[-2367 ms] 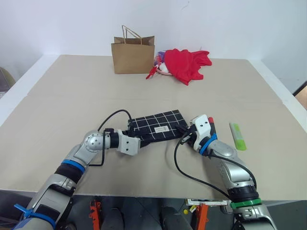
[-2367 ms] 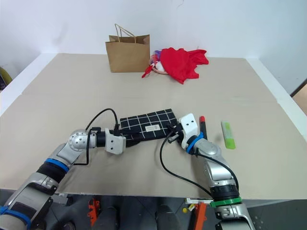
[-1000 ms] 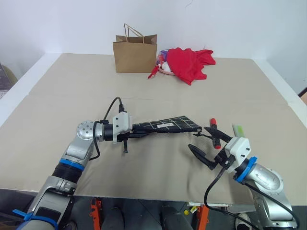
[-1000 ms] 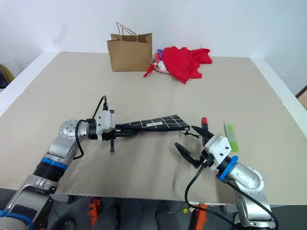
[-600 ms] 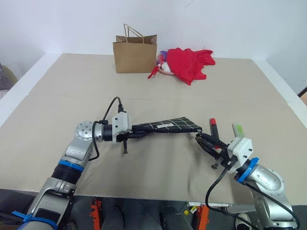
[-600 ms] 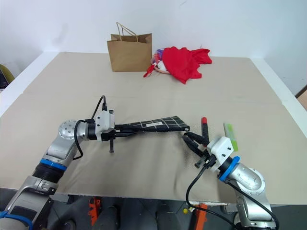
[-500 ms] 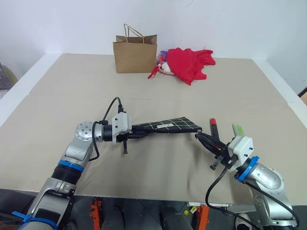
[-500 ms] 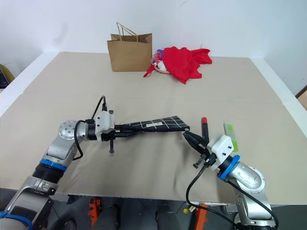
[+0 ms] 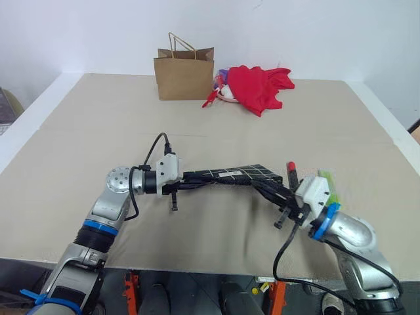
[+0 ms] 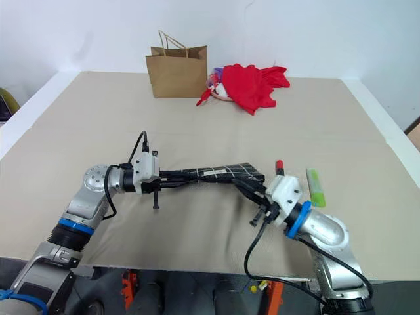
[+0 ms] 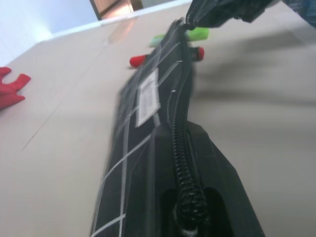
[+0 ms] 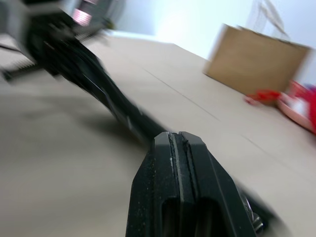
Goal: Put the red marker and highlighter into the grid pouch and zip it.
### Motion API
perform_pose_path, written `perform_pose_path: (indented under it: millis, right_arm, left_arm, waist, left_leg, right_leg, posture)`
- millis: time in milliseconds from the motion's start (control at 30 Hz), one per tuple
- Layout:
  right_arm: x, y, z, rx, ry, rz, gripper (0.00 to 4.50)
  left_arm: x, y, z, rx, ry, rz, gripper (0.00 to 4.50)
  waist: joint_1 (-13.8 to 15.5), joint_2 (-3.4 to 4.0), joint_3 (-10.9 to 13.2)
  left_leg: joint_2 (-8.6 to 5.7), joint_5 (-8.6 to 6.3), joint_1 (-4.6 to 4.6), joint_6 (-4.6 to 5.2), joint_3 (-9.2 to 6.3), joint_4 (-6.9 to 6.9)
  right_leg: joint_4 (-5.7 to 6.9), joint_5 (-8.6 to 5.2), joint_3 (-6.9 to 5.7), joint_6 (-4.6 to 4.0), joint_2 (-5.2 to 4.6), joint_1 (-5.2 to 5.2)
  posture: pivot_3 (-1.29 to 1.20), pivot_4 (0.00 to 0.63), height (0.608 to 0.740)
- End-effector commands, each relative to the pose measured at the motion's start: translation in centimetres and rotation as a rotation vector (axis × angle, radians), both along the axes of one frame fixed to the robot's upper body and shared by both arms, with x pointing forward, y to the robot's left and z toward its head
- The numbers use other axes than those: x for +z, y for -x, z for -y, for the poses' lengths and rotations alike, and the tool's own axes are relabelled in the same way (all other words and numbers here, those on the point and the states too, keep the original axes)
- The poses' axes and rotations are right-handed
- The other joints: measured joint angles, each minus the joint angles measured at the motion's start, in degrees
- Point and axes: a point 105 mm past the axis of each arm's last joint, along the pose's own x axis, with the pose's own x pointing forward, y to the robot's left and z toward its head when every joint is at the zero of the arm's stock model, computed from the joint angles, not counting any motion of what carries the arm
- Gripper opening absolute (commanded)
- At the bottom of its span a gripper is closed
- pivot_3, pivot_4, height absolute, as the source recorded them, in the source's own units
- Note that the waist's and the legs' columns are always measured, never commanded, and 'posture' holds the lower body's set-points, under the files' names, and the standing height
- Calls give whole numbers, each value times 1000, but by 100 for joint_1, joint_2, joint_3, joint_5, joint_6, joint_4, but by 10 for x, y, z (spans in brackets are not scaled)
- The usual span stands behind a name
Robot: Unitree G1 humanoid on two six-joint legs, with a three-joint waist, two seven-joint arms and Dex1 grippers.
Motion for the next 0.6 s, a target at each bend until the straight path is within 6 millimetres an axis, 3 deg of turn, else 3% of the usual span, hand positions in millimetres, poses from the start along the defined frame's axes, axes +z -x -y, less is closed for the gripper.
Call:
perform_pose_path:
  millis: [33,600]
  right_arm:
    - [15,7,-40,148,29,4,38]
    - [18,-11,-87,204,26,-58,38]
  left_arm:
    - [11,2,7,-19,17,61,0]
    - [12,4,22,-35,49,97,0]
  waist:
    - [6,-1,0]
    - [12,-2,1]
  left_leg:
    - [0,0,0,0,-1,0]
    - [0,0,-7,0,-18,0]
  right_leg:
    - [0,0,0,1,0,1]
    - [0,0,-16,-2,1,-1]
  posture:
    - [0,150,740]
    - [0,150,740]
